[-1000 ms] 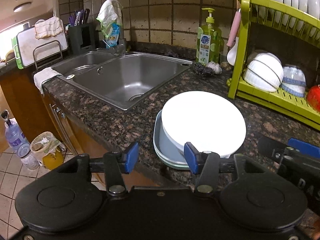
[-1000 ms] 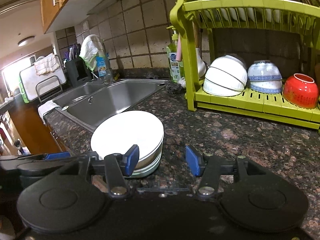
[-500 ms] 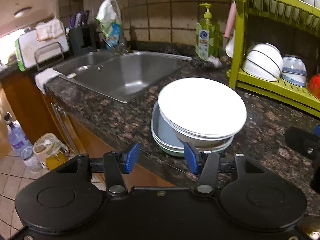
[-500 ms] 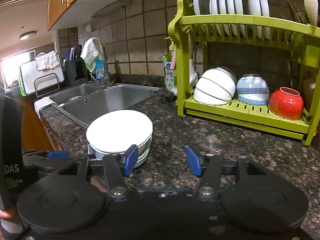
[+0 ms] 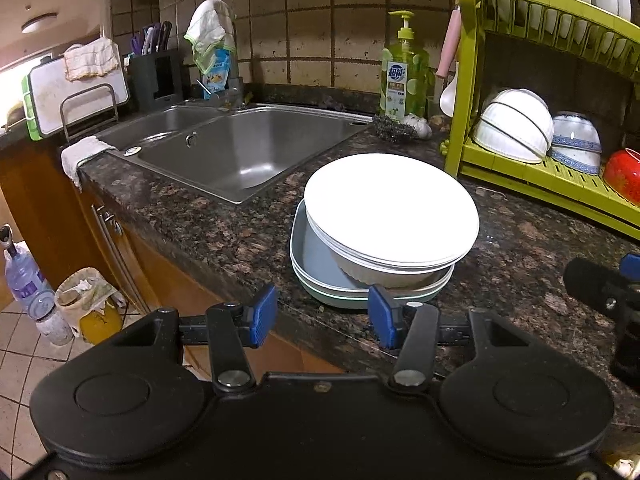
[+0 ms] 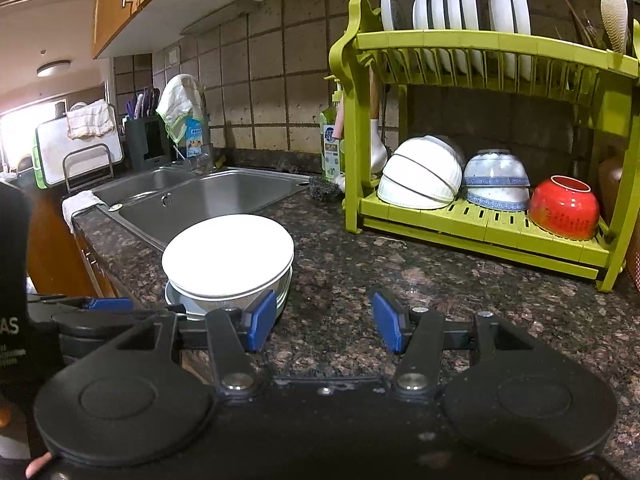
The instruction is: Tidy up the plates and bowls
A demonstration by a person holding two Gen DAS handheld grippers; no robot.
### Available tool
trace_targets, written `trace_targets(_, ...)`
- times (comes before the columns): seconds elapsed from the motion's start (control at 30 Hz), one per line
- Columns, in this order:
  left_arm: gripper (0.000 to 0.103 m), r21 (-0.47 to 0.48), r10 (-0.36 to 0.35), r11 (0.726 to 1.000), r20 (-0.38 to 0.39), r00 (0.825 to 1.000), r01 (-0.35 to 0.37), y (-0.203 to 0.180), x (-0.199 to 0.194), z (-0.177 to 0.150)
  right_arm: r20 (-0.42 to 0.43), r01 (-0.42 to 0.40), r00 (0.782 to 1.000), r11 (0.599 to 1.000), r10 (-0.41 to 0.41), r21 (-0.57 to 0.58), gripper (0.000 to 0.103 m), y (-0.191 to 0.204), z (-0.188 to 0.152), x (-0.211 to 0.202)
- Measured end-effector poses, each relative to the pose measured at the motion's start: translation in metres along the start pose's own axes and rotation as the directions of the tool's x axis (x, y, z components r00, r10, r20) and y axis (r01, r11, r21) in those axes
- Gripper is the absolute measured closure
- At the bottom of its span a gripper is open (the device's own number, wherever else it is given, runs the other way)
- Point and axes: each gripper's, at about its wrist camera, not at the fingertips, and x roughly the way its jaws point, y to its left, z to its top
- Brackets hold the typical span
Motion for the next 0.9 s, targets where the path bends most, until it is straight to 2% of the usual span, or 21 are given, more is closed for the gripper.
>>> trace_targets(0.9, 0.046, 0.008, -0.015, 1.000, 0.006, 1.000, 0.015, 0.0000, -0.0013, -0.0013, -0.027, -0.003, 1.000, 1.000, 0.003, -0.021, 0.047, 0.0048, -0.0033, 0.0106)
